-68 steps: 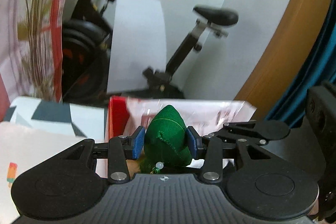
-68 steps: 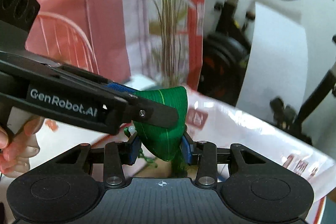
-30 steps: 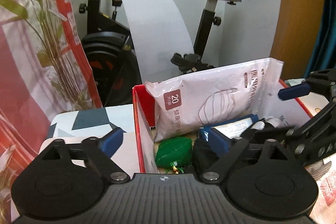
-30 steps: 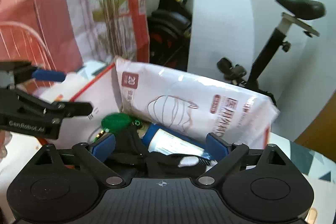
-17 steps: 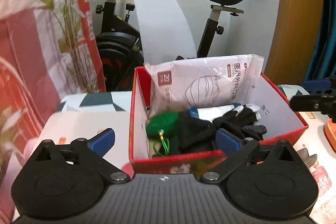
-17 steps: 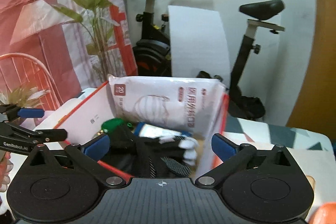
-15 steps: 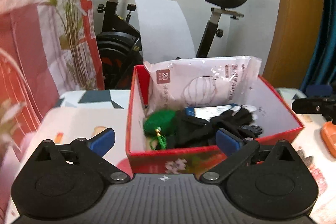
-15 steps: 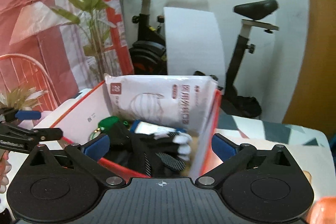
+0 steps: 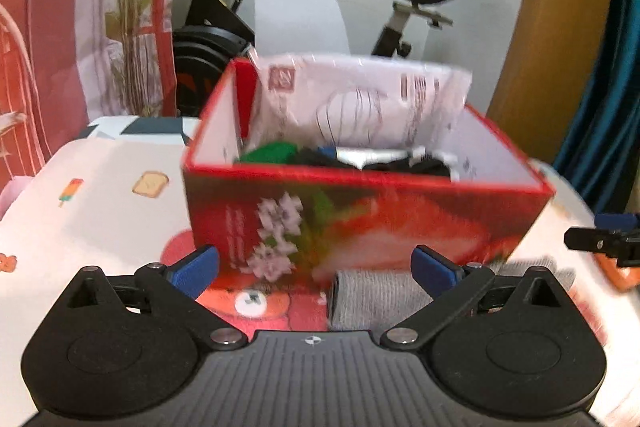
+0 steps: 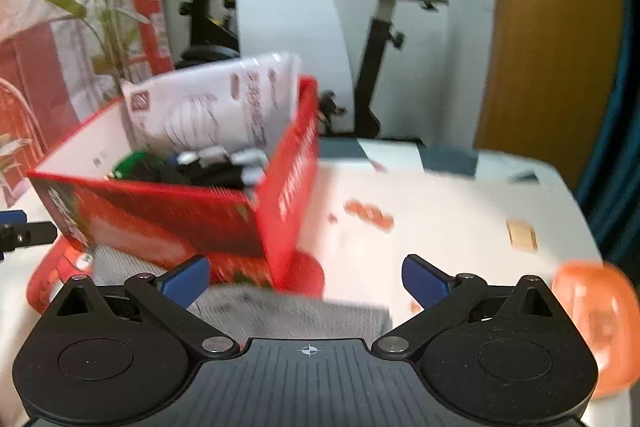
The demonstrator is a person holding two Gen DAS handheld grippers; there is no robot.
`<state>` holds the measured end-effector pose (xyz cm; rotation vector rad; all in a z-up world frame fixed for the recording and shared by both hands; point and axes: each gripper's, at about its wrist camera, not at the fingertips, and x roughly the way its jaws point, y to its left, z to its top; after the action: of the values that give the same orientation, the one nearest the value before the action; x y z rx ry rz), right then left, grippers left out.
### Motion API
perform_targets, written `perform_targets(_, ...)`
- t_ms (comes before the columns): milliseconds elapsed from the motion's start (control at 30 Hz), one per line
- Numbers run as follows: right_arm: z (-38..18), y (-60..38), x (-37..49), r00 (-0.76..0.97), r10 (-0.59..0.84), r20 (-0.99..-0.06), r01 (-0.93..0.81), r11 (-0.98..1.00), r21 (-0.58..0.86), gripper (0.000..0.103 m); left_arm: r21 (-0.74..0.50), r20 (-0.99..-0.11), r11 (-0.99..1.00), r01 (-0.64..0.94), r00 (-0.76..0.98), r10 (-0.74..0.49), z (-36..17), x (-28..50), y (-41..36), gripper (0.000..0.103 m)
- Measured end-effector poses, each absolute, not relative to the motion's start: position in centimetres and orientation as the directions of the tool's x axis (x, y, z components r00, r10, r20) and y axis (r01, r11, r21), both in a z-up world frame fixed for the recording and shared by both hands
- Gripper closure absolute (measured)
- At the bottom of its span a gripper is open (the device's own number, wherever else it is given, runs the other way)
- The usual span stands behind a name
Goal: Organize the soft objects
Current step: 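Move both tools down to the grey knit cloth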
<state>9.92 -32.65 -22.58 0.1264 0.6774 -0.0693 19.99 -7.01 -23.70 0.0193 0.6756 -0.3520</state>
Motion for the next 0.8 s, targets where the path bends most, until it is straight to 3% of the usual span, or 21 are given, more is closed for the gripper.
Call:
perform_targets(200,-26.6,-32.7,8.8,0.74,-0.024,-0.672,0.144,0.982,0.123,0.012,-0.121,-0.653,0.92,0.372,0.668,-0.356,-26.2,19.8,-8.6,0.014)
perform_targets(800,-31.4,-34.1,10.4,0.708,-0.03,-0.706,0.199,0.967,0.159,0.023,-0.153,-0.687,0.909,0.388,0.619,-0.379,-28.7,21.6,-10.7,0.015)
